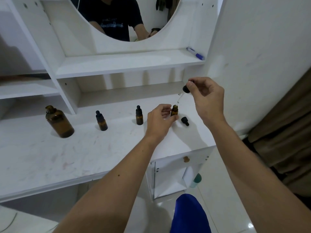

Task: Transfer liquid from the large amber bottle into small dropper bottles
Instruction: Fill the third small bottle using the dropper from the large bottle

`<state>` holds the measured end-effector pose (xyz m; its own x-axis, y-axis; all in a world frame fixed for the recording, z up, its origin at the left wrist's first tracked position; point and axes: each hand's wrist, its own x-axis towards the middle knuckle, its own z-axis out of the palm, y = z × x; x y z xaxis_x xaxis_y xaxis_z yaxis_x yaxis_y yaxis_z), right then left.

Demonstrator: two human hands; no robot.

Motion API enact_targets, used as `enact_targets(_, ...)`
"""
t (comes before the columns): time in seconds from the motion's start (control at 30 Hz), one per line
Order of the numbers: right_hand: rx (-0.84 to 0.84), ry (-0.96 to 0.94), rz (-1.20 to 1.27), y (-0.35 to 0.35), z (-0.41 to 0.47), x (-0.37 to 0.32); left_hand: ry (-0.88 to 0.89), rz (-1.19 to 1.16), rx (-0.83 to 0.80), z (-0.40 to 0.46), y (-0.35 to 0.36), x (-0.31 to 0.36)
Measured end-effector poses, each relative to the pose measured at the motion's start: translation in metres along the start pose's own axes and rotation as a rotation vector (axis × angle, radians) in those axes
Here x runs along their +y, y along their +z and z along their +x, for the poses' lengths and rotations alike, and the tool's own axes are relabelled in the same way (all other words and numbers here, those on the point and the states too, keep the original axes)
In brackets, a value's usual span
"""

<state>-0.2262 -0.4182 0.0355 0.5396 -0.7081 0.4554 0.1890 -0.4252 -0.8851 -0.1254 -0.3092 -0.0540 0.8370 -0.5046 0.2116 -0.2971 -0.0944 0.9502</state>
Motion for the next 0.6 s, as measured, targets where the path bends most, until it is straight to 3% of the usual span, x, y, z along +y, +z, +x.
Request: enact_targets(0.6,-0.058,0.079,-0.086,0.014,-0.002,0.007,0.049,0.032,-0.007,0.001,-0.001,0.000)
